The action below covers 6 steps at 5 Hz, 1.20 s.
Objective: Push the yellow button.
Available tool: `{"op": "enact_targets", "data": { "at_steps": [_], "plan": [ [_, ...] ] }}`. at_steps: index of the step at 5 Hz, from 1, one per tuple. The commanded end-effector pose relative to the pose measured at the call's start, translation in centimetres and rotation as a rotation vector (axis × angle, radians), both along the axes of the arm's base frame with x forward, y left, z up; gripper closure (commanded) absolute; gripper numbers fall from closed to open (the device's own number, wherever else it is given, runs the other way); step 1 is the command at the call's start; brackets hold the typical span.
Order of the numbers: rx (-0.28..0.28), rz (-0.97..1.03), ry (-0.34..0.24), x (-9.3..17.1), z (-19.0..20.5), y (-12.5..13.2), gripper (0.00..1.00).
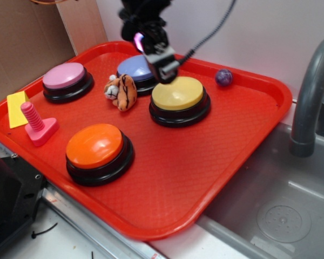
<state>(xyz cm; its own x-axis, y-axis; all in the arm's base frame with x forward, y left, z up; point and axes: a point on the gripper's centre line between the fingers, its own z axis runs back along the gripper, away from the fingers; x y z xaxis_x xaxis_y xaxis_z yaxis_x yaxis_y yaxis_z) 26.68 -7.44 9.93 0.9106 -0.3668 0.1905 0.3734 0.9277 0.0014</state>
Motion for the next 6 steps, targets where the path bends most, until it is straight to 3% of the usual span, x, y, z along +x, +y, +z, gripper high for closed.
{"op": "enact_targets", "data": {
  "at_steps": [1, 2, 3, 6],
  "plan": [
    [0.028, 0.145, 0.063, 1.7, -2.9, -0.8, 0.00],
    [0.153, 0.164, 0.074, 1.6, -3.7, -0.1, 0.00],
    [0.164, 0.168, 0.084, 1.5, -4.1, 0.1, 0.00],
    [0.060, 0.154, 0.092, 1.6, -0.6, 0.3, 0.00]
  ]
}}
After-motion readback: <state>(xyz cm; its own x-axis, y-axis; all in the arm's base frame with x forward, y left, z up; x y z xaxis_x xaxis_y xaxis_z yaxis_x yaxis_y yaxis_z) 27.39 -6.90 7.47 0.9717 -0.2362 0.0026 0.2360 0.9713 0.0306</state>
